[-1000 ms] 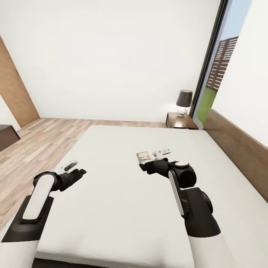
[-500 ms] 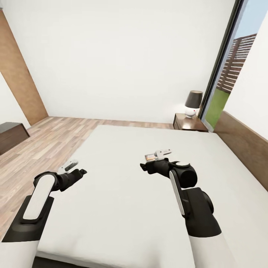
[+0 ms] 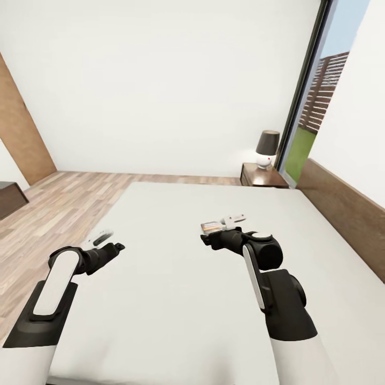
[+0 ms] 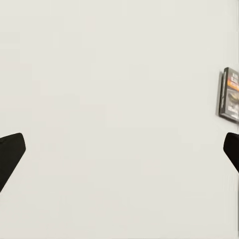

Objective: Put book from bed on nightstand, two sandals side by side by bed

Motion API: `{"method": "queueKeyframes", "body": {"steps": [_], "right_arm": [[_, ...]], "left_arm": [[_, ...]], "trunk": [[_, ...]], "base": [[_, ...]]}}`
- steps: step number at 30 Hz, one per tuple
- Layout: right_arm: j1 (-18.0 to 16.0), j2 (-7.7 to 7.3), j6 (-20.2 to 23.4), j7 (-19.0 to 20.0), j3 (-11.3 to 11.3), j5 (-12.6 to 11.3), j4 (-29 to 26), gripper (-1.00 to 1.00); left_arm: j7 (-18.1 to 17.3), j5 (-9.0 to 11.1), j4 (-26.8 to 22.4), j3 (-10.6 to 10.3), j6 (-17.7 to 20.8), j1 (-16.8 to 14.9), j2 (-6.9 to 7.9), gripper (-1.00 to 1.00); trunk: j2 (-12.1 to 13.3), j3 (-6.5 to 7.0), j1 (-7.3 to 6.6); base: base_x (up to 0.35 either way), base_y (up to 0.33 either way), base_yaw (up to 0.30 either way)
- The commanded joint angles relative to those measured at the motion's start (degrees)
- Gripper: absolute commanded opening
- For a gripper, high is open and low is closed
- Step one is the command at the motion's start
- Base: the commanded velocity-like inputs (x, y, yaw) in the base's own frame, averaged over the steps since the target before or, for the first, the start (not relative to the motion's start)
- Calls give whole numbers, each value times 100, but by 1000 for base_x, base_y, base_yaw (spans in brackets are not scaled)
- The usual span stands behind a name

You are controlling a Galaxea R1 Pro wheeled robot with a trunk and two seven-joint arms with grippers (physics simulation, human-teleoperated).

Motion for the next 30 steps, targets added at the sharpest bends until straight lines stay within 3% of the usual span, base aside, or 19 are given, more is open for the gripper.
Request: {"method": "queueKeyframes", "body": {"steps": [1,10,30], "right_arm": [[-6,4,22,48,0,63,-4,100],[-6,-16,22,58,-1,52,-4,100],[10,-35,22,65,21,47,-4,100]], "left_arm": [[59,60,-8,4,12,-4,2,100],[59,60,-26,3,9,-4,-3,100],[54,60,-26,16,4,-1,1,100]], "trunk": [[-4,-3,1],[-4,14,1],[-4,18,1]], "base": [[3,3,-227],[3,1,-144],[133,31,-17]]}}
